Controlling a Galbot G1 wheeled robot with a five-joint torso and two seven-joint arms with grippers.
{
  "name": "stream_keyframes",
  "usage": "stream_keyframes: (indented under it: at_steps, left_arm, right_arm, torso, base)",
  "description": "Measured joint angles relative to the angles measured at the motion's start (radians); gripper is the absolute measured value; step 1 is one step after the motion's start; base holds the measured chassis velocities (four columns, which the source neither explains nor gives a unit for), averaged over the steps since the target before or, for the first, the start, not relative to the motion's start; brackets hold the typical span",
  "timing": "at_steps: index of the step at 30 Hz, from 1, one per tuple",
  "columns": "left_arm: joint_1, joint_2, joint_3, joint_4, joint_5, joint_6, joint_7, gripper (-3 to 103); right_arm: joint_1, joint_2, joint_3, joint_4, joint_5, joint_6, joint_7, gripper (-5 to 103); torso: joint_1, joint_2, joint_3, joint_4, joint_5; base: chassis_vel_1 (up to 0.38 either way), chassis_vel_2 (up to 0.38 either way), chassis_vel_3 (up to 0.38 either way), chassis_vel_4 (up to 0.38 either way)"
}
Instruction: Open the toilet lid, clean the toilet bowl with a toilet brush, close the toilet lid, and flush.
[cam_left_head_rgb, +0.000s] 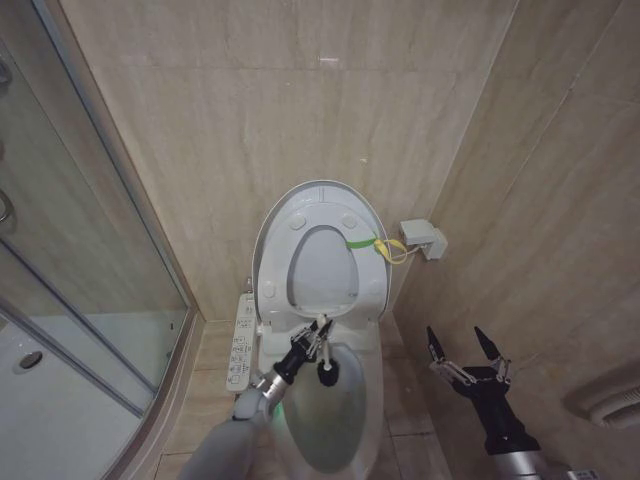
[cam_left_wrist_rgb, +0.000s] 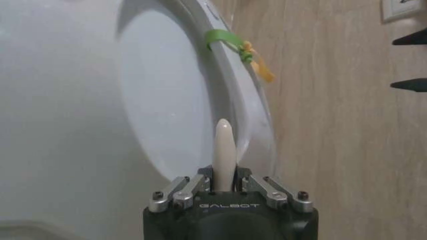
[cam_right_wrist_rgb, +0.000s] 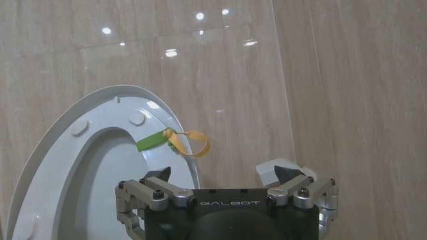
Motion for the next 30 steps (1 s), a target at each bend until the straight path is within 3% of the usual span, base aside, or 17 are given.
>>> stream_keyframes:
  at_steps: [9, 20, 30]
  left_arm:
    - [0.117, 0.005, 0.007, -0.073, 0.050, 0.006, -0.024, 21]
    - [0.302, 0.113, -0.047, -0.248, 0.036, 0.021, -0.060, 21]
    - [0.467, 0.150, -0.104, -0.373, 0.043, 0.016, -0.073, 21]
  right_arm:
    - [0.000, 0.000, 0.000, 0.000, 0.000, 0.000, 0.000, 100]
    - [0.000, 0.000, 0.000, 0.000, 0.000, 0.000, 0.000, 100]
    - [0.000, 0.000, 0.000, 0.000, 0.000, 0.000, 0.000, 100]
  torso:
    - [0.000, 0.000, 0.000, 0.0001, -0.0002]
    - [0.000, 0.000, 0.000, 0.0001, -0.0002]
    - [0.000, 0.000, 0.000, 0.0002, -0.0001]
  base:
    - [0.000, 0.000, 0.000, 0.000]
    - [0.000, 0.000, 0.000, 0.000]
    - [0.000, 0.000, 0.000, 0.000]
